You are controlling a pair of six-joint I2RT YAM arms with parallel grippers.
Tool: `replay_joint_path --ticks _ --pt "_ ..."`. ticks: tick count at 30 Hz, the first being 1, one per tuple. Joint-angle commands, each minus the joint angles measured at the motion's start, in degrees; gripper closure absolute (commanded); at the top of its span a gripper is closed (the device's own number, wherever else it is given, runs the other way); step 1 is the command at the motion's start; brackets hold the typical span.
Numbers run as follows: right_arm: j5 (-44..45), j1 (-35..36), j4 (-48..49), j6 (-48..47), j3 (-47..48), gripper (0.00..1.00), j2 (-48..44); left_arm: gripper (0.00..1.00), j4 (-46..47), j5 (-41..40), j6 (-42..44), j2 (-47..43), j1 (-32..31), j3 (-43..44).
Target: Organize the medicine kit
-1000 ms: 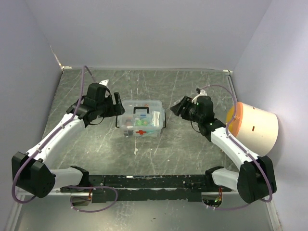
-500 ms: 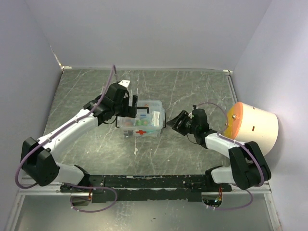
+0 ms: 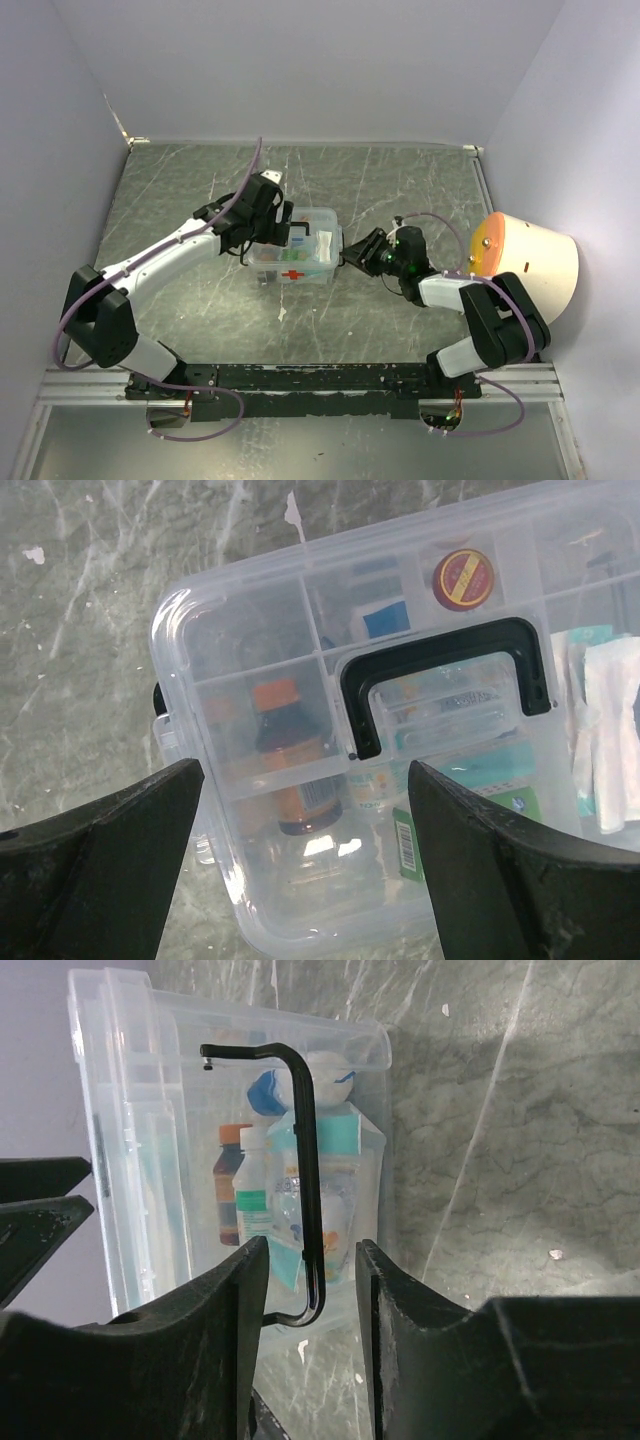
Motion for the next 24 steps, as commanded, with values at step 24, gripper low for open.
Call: replay_joint_path --ticks 24 --pt "15.8 6.3 -6.2 -3.3 0.1 0.85 -9.3 0.13 -9.4 -8.9 -3.8 7.0 -2.4 3.2"
